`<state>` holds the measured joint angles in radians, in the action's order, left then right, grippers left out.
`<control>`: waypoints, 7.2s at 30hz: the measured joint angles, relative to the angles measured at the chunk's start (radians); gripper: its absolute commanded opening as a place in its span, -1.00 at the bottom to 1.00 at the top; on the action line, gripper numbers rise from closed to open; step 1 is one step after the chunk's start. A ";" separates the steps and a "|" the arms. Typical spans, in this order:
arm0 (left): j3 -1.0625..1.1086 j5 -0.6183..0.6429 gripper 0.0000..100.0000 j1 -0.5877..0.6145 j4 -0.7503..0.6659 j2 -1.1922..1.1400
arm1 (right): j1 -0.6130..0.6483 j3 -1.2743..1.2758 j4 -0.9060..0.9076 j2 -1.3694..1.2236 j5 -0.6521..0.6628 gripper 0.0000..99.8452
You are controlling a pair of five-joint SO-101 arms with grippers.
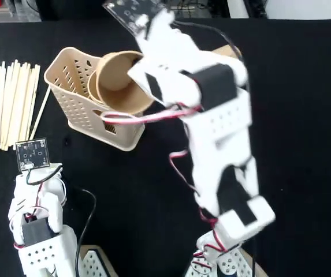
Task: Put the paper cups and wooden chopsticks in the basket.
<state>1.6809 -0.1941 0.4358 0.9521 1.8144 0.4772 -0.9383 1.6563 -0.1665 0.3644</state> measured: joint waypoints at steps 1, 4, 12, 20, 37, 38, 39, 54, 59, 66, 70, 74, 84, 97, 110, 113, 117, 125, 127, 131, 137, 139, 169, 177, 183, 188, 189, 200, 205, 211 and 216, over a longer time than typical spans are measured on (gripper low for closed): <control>0.000 0.000 -0.89 0.000 0.000 0.000 | 0.000 -0.028 0.000 -0.035 0.000 -0.98; 0.000 0.000 -0.89 0.000 0.000 0.000 | 0.000 -0.103 0.000 -0.123 0.000 -0.98; 0.000 0.000 -0.89 0.000 0.000 0.000 | 0.000 -0.169 0.020 -0.236 0.000 -0.97; 0.000 0.000 -0.89 0.000 0.000 0.000 | 0.020 -0.187 0.071 -0.236 0.000 -0.97; 0.000 0.000 -0.89 0.000 0.000 0.000 | 0.021 -0.342 0.069 -0.238 0.069 -0.44; 0.000 0.000 -0.89 0.000 0.000 0.000 | 0.023 -0.359 0.066 -0.238 0.069 -0.46; 0.000 0.000 -0.89 0.000 0.000 0.000 | 0.026 -0.373 0.058 -0.238 0.069 -0.47; 0.000 0.000 -0.89 0.000 0.000 0.000 | 0.187 -0.186 -0.247 -0.238 0.069 -0.51; 0.000 0.000 -0.89 0.000 0.000 0.000 | 0.153 -0.196 -0.212 -0.224 0.075 -0.51; 0.000 0.000 -0.89 0.000 0.000 0.000 | 0.058 -0.270 0.066 -0.121 0.218 -0.50; 0.000 0.000 -0.89 0.000 0.000 0.000 | -0.043 -0.164 0.074 -0.035 0.245 -0.50; 0.000 0.000 -0.89 0.000 0.000 0.000 | -0.098 0.094 0.074 0.078 0.281 -0.50; 0.000 0.000 -0.89 0.000 0.000 0.000 | -0.130 0.733 -0.018 0.364 0.417 -0.50; 0.000 0.000 -0.89 0.000 0.000 0.000 | -0.236 1.301 -0.405 0.482 0.512 -0.50; 0.000 0.000 -0.89 0.000 0.000 0.000 | -0.276 1.686 -0.927 0.482 0.523 -0.51; 0.000 0.000 -0.89 0.000 0.000 0.000 | -0.278 1.735 -1.028 0.482 0.523 -0.51; 0.000 0.000 -0.89 0.000 0.000 0.000 | -0.276 1.798 -1.181 0.482 0.523 -0.51; 0.000 0.000 -0.89 0.000 0.000 0.000 | -0.276 1.900 -1.508 0.443 0.523 -0.51; 0.000 0.000 -0.89 0.000 0.000 0.000 | -0.276 1.900 -1.576 0.393 0.523 -0.51; 0.000 0.000 -0.89 0.000 0.000 0.000 | -0.278 1.900 -1.708 0.295 0.523 -0.51; 0.000 0.000 -0.89 0.000 0.000 0.000 | -0.318 1.900 -1.821 0.201 0.523 -0.51; 0.000 0.000 -0.89 0.000 0.000 0.000 | -0.324 1.900 -1.840 0.186 0.523 -0.51; 0.000 0.000 -0.89 0.000 0.000 0.000 | -0.387 1.927 -1.332 0.709 0.348 -0.98; 0.000 0.000 -0.89 0.000 0.000 0.000 | -0.399 1.564 -0.666 0.937 0.270 -0.98; 0.000 0.000 -0.89 0.000 0.000 0.000 | -0.399 1.249 -0.344 0.950 0.137 -0.98; 0.000 0.000 -0.89 0.000 0.000 0.000 | -0.400 1.026 -0.250 0.957 0.081 -0.98; 0.000 0.000 -0.89 0.000 0.000 0.000 | -0.400 0.999 -0.245 0.957 0.066 -0.98; 0.000 0.000 -0.89 0.000 0.000 0.000 | -0.150 0.916 -0.284 0.951 -0.034 -0.98; 0.000 0.000 -0.89 0.000 0.000 0.000 | -0.143 0.824 -0.296 0.764 -0.077 -0.98; 0.000 0.000 -0.89 0.000 0.000 0.000 | -0.078 0.654 -0.290 0.612 -0.083 -0.98; 0.000 0.000 -0.89 0.000 0.000 0.000 | 0.012 0.555 -0.281 0.454 -0.084 -0.98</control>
<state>1.6809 -0.1941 0.4358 0.9521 1.8144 0.4895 -0.3828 1.3755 0.2877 0.2800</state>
